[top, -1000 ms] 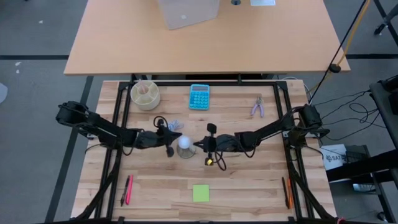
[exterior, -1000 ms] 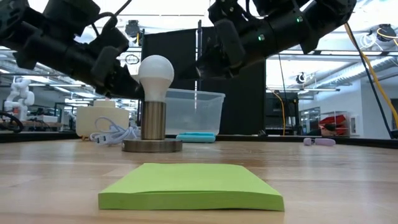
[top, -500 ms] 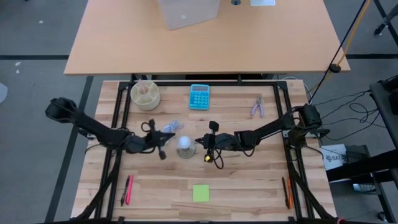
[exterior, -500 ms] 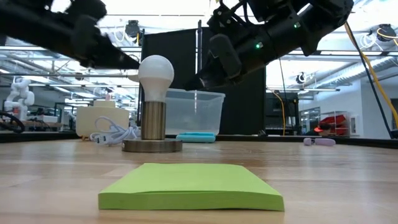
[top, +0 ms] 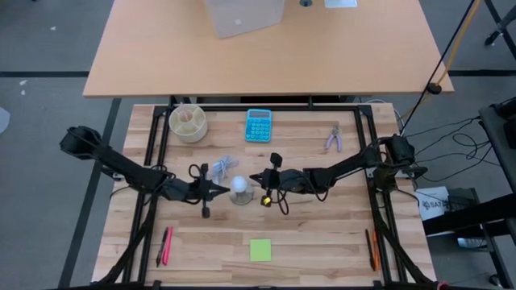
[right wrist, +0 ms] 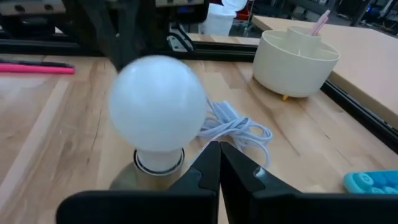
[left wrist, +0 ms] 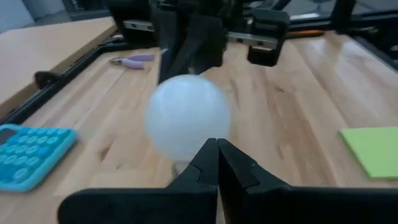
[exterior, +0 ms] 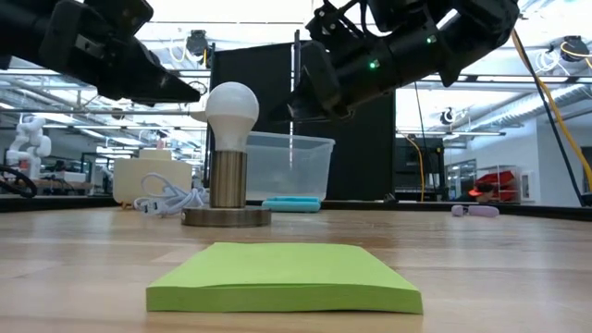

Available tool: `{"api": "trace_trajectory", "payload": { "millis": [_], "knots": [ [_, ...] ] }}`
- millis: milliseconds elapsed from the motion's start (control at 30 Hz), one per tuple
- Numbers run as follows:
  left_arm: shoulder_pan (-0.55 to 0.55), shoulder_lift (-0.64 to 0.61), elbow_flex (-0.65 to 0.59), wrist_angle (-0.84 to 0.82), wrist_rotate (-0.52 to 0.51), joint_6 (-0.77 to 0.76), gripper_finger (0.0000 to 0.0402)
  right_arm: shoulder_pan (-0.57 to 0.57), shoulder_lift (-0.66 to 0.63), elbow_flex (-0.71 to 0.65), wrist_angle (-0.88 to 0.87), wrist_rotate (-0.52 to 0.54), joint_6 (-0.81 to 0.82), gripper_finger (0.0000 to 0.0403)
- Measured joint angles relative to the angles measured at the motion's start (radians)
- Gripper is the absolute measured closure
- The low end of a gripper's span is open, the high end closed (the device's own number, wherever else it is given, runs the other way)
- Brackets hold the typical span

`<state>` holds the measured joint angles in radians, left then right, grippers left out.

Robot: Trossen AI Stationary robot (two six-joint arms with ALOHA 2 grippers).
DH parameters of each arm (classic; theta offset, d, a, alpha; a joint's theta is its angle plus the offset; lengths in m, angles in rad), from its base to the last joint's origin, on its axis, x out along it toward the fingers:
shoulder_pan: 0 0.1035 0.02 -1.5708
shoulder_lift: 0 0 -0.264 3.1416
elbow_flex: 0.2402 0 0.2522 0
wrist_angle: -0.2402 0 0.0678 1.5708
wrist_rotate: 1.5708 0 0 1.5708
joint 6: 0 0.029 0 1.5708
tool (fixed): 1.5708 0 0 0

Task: Screw lightbulb
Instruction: Insert the lightbulb into the lamp

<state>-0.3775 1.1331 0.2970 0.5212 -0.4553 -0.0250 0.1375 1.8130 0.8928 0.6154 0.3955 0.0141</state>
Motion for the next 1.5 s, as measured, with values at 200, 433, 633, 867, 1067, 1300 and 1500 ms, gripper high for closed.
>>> {"api": "trace_trajectory", "payload": {
  "millis": [200, 433, 633, 867, 1067, 1300, 1500],
  "knots": [
    [0.045, 0.086, -0.001, 0.067, 0.012, -0.011, 0.0402, 0.000, 0.000, 0.000, 0.002, 0.000, -0.001, 0.0403],
    [0.108, 0.187, -0.001, 0.228, 0.081, -0.012, 0.0402, 0.000, 0.000, 0.000, -0.031, 0.038, -0.004, 0.0403],
    [0.154, 0.263, -0.001, 0.309, 0.134, -0.015, 0.0402, 0.000, 0.000, 0.000, -0.039, 0.063, -0.004, 0.0403],
    [0.173, 0.302, -0.001, 0.339, 0.146, -0.020, 0.0401, 0.008, 0.000, 0.000, -0.040, 0.067, -0.032, 0.0403],
    [0.173, 0.302, -0.002, 0.329, 0.119, -0.020, 0.0401, 0.026, -0.002, 0.000, -0.075, 0.066, -0.054, 0.0403],
    [0.209, 0.302, -0.001, 0.322, 0.062, -0.066, 0.0402, 0.049, -0.001, 0.000, -0.096, 0.025, -0.072, 0.0403],
    [0.232, 0.305, 0.000, 0.306, 0.050, -0.105, 0.0402, 0.062, -0.002, 0.000, -0.101, 0.027, -0.105, 0.0403]
  ]
}}
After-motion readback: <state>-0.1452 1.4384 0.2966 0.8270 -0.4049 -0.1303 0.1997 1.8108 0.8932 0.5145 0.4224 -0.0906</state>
